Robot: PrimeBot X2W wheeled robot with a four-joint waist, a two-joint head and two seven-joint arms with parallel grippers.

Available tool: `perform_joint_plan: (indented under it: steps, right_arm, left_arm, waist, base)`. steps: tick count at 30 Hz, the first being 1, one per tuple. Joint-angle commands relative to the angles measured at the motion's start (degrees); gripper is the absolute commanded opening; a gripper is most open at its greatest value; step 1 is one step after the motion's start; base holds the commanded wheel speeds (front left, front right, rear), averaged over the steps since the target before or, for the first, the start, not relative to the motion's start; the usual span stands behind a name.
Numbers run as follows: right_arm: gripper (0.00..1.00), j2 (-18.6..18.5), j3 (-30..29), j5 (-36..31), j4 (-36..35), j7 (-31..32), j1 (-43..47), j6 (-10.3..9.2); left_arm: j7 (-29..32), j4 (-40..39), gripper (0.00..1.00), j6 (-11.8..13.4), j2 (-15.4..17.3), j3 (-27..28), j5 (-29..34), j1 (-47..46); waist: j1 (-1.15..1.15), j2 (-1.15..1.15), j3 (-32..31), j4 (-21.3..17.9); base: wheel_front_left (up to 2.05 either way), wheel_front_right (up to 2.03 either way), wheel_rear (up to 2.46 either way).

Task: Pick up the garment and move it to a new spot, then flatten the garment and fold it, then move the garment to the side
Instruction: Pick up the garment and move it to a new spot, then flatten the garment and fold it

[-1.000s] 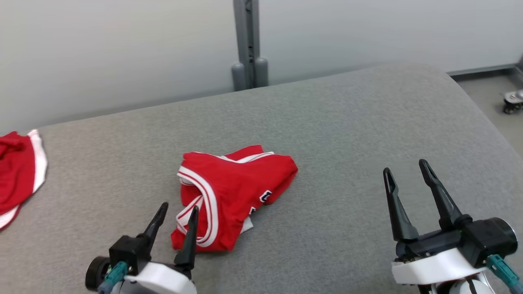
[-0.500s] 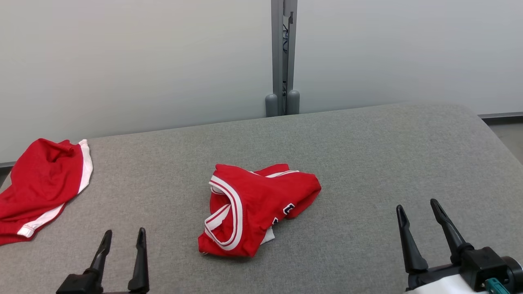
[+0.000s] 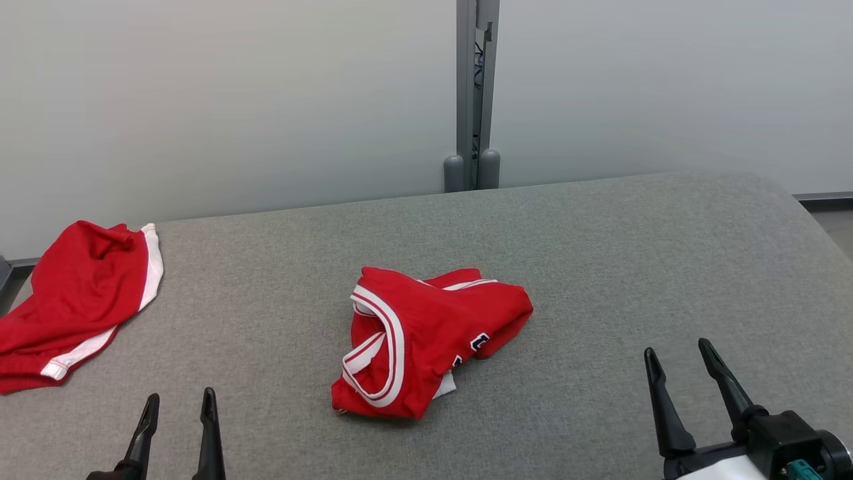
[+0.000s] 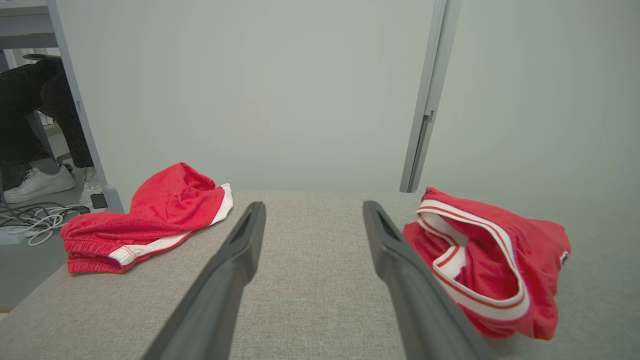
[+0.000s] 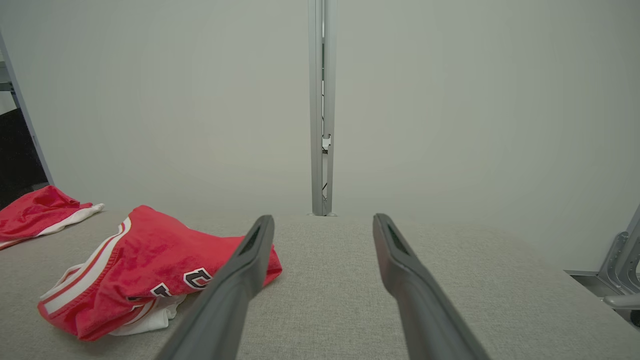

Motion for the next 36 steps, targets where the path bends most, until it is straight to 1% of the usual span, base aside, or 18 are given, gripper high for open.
perform_joint_plan:
  steps: [1, 15, 20, 21, 22, 25, 26, 27, 28, 31, 33, 36]
  right_arm:
    - [1.00, -0.3, -0.1, 0.3, 0.0, -0.3, 0.1, 0.01]
    - [1.00, -0.3, 0.9, -0.2, 0.2, -0.3, -0.8, 0.01]
    - [1.00, -0.3, 2.0, -0.5, 0.1, -0.3, -1.8, 0.01]
    - [1.00, -0.3, 2.2, -0.6, 0.0, -0.3, -2.0, 0.01]
    - [1.00, -0.3, 2.7, -0.8, -0.3, -0.3, -2.7, 0.01]
    - [1.00, -0.3, 3.0, -0.7, -0.7, -0.3, -3.3, 0.01]
    - [1.00, -0.3, 3.0, -0.7, -0.7, -0.3, -3.3, 0.01]
    - [1.00, -0.3, 3.0, -0.6, -0.9, -0.3, -3.5, 0.01]
    - [1.00, -0.3, 3.0, -0.2, -1.0, -0.3, -3.7, 0.01]
    - [1.00, -0.3, 2.8, 0.2, -1.1, -0.3, -3.7, 0.01]
    - [1.00, -0.2, 3.0, 0.6, -1.2, -0.3, -4.0, 0.01]
    - [1.00, -0.3, 3.1, 1.1, -1.4, -0.3, -4.5, 0.01]
  left_arm:
    - [-0.3, -0.2, 1.00, -0.2, 0.1, 0.3, 0.4, 0.3]
    - [-0.3, 0.7, 1.00, -1.3, -0.5, 1.1, 1.5, -0.9]
    - [-0.3, 1.8, 1.00, -3.3, -0.6, -0.4, 0.2, -3.9]
    - [-0.2, 2.6, 1.00, -3.8, -0.6, -0.9, -0.1, -4.7]
    - [-0.1, 4.7, 1.00, -4.6, -0.7, -3.2, -0.5, -6.5]
    - [1.7, 8.1, 1.00, -6.0, -0.6, -6.9, -2.2, -10.8]
    - [1.7, 8.1, 1.00, -6.0, -0.6, -6.9, -2.2, -10.8]
    - [2.9, 9.2, 1.00, -6.4, -0.7, -8.2, -4.0, -12.0]
    - [5.2, 11.3, 1.00, -7.0, -0.7, -10.9, -8.2, -14.3]
    - [9.2, 15.0, 1.00, -7.1, -0.7, -14.0, -11.0, -17.2]
    - [11.3, 17.3, 1.00, -6.8, -0.6, -15.1, -12.4, -19.0]
    - [13.2, 20.7, 1.00, -5.6, -0.7, -16.1, -12.9, -20.4]
  waist:
    - [0.00, 0.00, 0.0, 0.0]
    - [0.00, 0.00, 0.2, -0.5]
    - [0.00, 0.00, 1.4, -2.1]
    - [0.00, 0.00, 1.7, -2.7]
    - [0.00, 0.00, 2.5, -3.9]
    - [0.00, 0.00, 3.9, -6.1]
    - [0.00, 0.00, 3.9, -6.1]
    - [0.00, 0.00, 4.3, -6.8]
    - [0.00, 0.00, 5.1, -8.2]
    - [0.00, 0.00, 6.0, -10.1]
    - [0.00, 0.00, 6.6, -11.2]
    - [0.00, 0.00, 7.3, -12.9]
  base:
    - [0.00, 0.00, 0.00]
    - [0.00, 0.00, 0.00]
    - [0.00, 0.00, 0.00]
    - [0.00, 0.00, 0.00]
    - [0.00, 0.00, 0.00]
    - [0.00, 0.00, 0.00]
    - [0.00, 0.00, 0.00]
    - [0.00, 0.00, 0.00]
    - [0.00, 0.00, 0.00]
    - [0.00, 0.00, 0.00]
    - [0.00, 0.00, 0.00]
    - [0.00, 0.00, 0.00]
